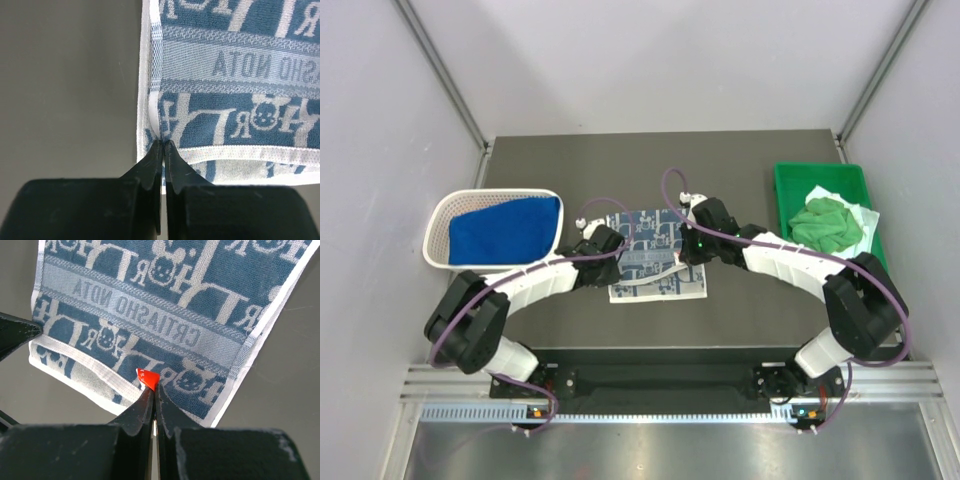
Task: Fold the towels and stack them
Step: Fold the towel
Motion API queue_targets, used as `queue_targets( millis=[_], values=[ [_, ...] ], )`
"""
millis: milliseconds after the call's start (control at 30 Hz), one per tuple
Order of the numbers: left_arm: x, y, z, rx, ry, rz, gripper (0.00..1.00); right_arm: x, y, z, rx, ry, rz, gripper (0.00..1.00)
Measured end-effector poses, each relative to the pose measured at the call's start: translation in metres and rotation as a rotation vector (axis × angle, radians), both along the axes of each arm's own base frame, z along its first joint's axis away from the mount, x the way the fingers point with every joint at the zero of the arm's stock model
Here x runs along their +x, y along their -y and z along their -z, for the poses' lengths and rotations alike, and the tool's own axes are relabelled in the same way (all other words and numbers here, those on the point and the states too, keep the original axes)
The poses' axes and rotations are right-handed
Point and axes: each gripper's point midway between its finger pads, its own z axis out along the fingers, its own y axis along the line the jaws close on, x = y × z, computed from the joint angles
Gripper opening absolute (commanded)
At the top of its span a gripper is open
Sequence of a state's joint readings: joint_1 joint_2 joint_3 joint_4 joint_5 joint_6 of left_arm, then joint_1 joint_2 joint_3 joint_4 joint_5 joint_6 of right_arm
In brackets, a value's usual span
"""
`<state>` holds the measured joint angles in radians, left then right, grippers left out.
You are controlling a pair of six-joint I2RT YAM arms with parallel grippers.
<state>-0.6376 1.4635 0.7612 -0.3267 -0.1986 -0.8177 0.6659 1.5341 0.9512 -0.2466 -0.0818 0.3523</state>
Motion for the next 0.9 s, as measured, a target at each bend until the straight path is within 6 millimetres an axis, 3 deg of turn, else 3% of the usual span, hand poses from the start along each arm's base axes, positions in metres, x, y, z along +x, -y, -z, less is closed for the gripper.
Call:
queue_targets(
  millis=[300,900],
  values=[
    [-0.002,0.001,-0.024,-0.014,0.029,0.042,0.00,-0.001,0.003,-0.005,0.004,0.013,0.004,0.00],
    [-0.018,0.003,-0.036,-0.047,0.005,0.096,0.00,-0.019,0.007,-0.008,-0.001,0.031,-0.004,0.00]
  ],
)
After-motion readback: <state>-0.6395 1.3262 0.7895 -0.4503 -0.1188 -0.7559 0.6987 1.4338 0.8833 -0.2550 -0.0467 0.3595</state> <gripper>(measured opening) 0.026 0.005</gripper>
